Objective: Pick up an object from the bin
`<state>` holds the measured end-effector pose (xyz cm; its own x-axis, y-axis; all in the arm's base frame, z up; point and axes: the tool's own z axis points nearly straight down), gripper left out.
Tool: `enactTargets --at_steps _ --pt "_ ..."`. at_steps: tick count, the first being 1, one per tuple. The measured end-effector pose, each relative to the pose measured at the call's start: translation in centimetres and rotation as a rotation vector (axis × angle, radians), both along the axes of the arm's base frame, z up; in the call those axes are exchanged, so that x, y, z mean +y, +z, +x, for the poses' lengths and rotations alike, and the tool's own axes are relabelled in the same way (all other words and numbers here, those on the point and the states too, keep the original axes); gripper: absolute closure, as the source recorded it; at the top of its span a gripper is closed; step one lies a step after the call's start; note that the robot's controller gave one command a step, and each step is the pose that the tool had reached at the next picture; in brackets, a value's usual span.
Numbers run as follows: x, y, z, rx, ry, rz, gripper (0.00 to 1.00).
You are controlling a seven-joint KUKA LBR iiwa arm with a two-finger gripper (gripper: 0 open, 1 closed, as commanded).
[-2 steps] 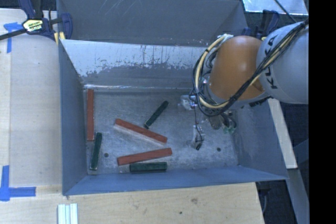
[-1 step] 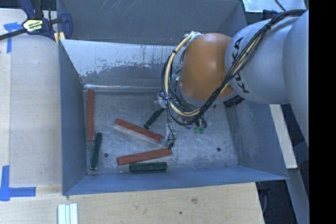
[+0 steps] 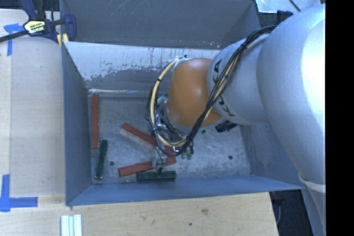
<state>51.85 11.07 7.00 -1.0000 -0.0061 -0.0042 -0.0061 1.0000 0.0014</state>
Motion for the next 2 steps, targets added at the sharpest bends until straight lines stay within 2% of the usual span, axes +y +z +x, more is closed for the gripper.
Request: enactTargets --at_steps 1,2 --pt "-0.03 0.75 0.43 -0.009 0.000 0.003 1.00" --pt "-0.15 0.15 0.14 -0.002 -0.001 0.000 0.00"
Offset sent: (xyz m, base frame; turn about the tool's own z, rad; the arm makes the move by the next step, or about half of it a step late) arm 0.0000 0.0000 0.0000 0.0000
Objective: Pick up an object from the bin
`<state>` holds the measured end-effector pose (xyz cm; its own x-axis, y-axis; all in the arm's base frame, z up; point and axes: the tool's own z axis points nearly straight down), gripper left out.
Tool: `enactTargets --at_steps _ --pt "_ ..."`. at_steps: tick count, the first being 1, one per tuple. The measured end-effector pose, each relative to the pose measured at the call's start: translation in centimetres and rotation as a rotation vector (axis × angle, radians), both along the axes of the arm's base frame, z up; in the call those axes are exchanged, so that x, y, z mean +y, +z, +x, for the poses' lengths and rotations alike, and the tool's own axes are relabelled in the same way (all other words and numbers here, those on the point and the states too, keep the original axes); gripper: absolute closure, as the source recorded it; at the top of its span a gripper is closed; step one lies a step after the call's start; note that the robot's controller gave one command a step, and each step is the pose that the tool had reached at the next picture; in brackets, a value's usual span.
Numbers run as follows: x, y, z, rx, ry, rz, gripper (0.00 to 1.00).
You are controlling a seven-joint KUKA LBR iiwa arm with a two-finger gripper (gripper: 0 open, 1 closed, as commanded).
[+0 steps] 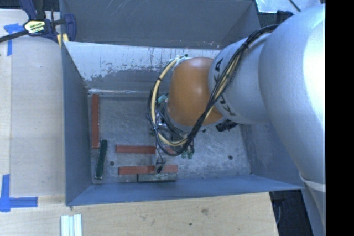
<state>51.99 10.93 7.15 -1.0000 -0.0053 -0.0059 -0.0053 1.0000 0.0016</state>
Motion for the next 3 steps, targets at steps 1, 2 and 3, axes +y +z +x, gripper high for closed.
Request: enactTargets --at_steps 1,2,3 --pt "0.06 0.15 0.08 -0.003 0.001 0.001 1.00" --pt "-0.03 0.08 0.14 -0.006 0.000 0.000 0.00" --pt "-0.02 -0.08 -0.10 0.001 0.001 -0.001 1.00"
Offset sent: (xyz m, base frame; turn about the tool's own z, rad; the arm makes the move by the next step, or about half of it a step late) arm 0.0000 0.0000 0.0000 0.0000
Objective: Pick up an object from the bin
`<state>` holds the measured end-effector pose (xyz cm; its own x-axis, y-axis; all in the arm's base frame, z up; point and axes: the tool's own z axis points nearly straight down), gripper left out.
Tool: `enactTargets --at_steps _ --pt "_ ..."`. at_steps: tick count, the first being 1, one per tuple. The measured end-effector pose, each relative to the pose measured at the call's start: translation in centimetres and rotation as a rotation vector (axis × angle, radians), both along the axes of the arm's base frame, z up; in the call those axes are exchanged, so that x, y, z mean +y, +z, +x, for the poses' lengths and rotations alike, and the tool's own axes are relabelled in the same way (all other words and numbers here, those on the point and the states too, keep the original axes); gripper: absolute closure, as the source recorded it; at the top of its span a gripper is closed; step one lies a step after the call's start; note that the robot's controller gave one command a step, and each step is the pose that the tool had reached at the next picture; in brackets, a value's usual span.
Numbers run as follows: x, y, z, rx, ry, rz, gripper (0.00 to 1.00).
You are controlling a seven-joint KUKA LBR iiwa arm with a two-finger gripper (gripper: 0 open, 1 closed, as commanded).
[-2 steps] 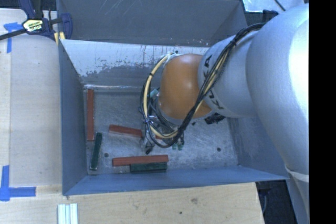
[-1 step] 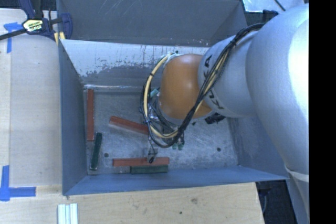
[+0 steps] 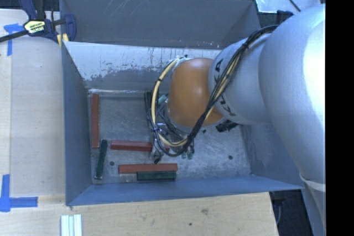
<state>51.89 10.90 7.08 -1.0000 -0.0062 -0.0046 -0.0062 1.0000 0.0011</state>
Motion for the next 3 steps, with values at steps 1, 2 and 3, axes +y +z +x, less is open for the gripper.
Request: enactTargets --at_steps 1,2,3 --pt "-1.5 12.3 1.2 -0.007 -0.003 0.000 1.00" --pt "3.0 23.5 6.5 -0.010 0.050 0.002 1.00" --pt "1.5 20.3 6.1 0.004 0.257 -0.002 1.00"
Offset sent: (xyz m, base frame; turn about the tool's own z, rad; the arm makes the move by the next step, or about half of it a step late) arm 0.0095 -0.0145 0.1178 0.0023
